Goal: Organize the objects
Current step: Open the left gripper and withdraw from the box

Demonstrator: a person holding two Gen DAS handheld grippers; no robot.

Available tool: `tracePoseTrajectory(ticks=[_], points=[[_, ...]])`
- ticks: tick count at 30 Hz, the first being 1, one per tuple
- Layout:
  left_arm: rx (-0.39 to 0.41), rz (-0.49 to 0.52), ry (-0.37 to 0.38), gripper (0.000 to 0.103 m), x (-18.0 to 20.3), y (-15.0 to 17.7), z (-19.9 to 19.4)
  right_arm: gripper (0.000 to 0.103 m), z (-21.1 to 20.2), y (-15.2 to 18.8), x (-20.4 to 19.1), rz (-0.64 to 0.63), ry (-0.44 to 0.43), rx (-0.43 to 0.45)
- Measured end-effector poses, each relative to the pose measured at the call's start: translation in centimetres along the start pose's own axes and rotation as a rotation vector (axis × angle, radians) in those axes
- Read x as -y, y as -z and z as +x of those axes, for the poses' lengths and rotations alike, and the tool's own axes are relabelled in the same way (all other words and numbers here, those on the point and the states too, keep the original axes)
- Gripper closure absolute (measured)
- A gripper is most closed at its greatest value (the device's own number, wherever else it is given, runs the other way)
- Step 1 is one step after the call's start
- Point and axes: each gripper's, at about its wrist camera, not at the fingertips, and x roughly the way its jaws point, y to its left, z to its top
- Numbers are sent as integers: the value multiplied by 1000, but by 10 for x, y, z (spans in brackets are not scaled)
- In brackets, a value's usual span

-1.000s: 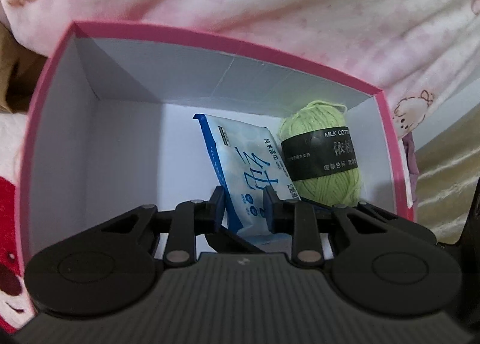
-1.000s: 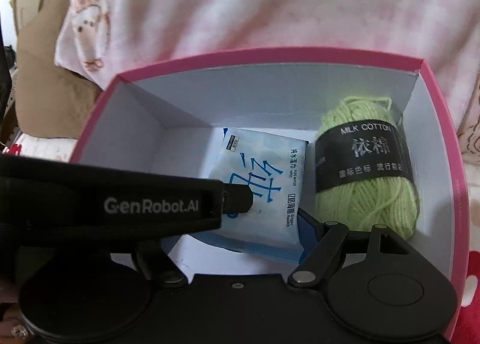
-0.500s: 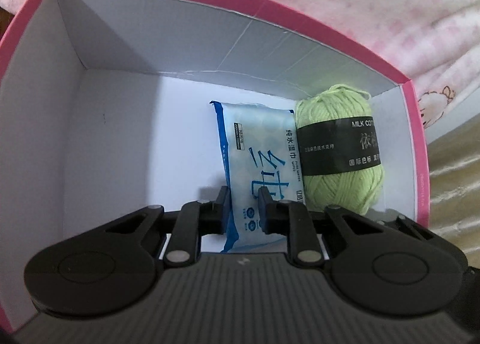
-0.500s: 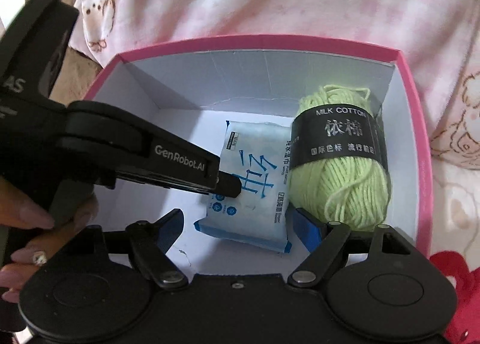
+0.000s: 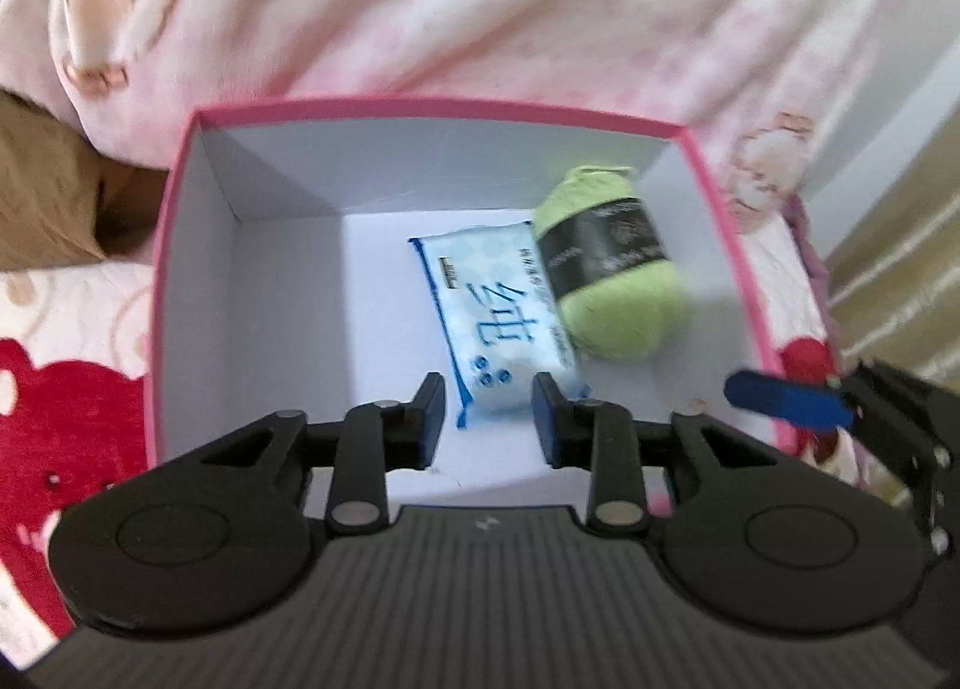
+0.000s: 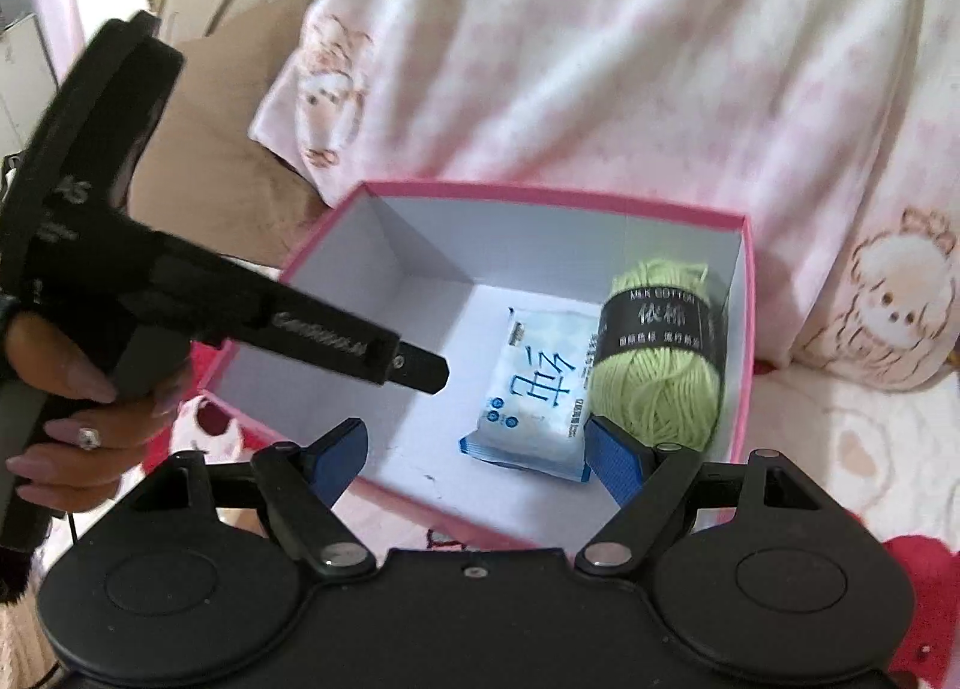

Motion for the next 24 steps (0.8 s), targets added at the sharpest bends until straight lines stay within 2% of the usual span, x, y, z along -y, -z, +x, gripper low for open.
tracePoseTrajectory(ticks=[2,7,14,20,22,24], points=[[18,24,1,62,5,3,-19,20,-15,1,-4,-9,18,21],[52,62,-60,57,12,14,-60,19,-56,11,-12,-6,75,82],[44,127,-70,46,24,43,-112,19,-111,23,-23,-20,61,122],[65,197,-67,42,38,74,-152,18,-151,41,-28,-92,62,154],[82,230,-94,41,45,85,-158,12,-157,49,-26,-75,69,144],[91,243,-119,40,49,94,-161,10,-160,59,-21,-39,69,133]])
